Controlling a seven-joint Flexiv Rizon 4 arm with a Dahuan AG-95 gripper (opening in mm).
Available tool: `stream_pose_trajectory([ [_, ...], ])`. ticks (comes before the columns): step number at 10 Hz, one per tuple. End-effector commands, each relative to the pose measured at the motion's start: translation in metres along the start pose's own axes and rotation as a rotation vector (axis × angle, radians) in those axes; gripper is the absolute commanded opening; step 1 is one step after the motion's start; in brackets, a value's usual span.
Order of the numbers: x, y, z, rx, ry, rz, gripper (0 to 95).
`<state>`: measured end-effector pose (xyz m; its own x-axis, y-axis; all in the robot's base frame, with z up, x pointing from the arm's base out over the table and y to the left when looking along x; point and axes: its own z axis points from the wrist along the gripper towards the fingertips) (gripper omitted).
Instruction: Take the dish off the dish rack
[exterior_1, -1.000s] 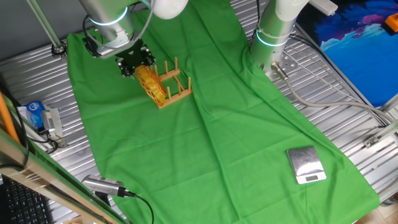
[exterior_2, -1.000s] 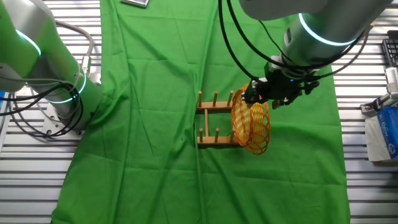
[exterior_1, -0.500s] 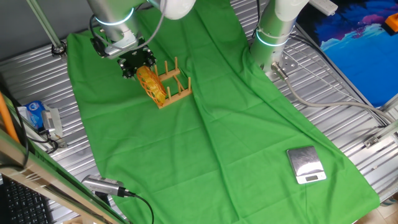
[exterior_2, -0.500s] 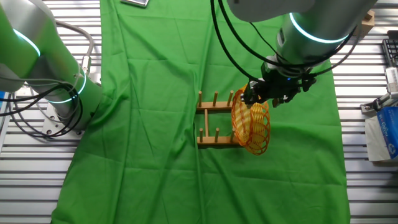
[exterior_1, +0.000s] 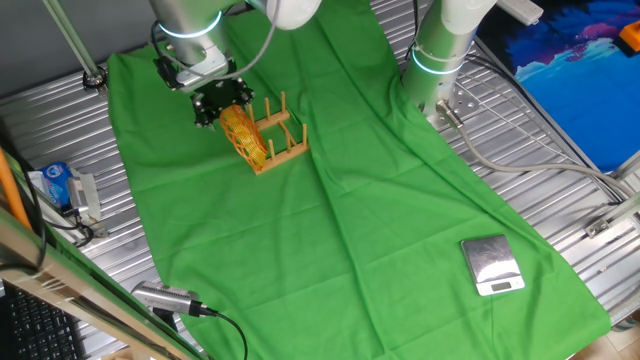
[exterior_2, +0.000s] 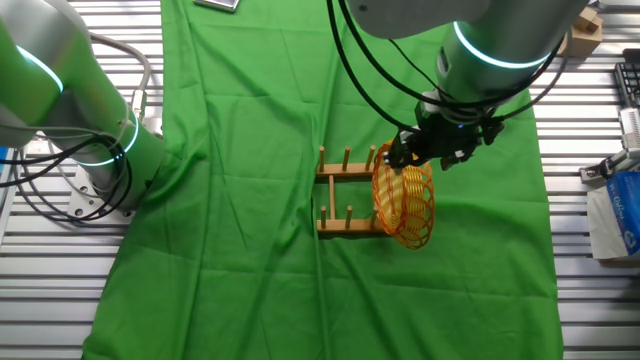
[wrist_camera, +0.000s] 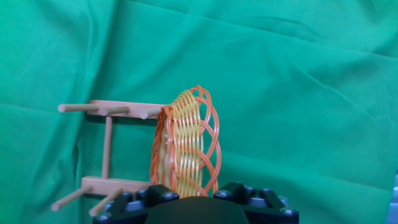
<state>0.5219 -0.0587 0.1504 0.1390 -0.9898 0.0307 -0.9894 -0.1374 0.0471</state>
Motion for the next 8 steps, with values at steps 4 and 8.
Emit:
stream_pose_trajectory([
  [4, -0.006, 0.007, 0.005, -0.004, -0.007, 0.007, 76.0],
  [8, -0.013, 0.009, 0.009, -0.004, -0.007, 0.003, 76.0],
])
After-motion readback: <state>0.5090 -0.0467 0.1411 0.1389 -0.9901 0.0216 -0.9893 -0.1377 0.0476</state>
